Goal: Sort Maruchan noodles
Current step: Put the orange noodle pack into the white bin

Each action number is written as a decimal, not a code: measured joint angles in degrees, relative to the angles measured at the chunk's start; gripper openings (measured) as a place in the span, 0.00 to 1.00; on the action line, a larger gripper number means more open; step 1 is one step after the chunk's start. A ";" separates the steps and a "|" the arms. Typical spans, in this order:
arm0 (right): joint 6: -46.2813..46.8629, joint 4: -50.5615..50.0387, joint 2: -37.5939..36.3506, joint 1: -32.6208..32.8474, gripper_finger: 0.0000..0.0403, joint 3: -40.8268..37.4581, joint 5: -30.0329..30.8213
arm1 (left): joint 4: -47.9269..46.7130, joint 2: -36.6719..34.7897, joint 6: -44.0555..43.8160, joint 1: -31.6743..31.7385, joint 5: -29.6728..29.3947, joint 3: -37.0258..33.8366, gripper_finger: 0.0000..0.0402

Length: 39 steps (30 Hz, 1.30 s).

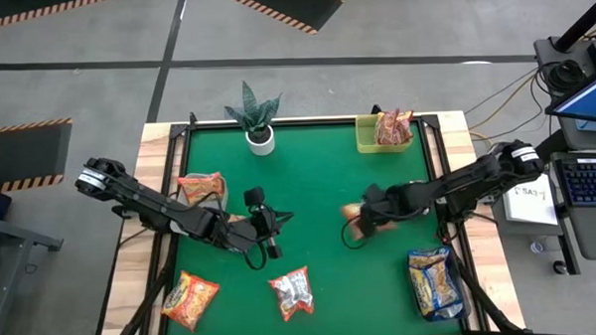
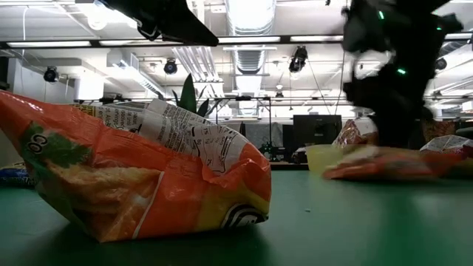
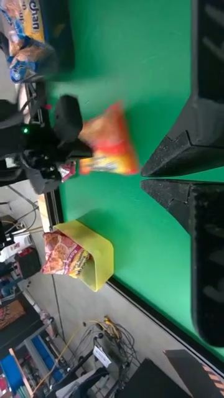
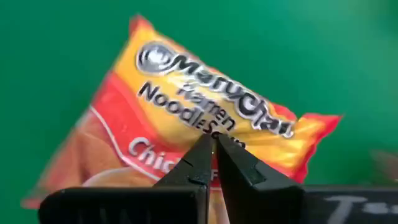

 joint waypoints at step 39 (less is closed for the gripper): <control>-13.99 50.58 17.20 -2.59 0.12 2.07 -5.11 | -26.57 13.58 -10.94 0.98 13.59 2.86 0.00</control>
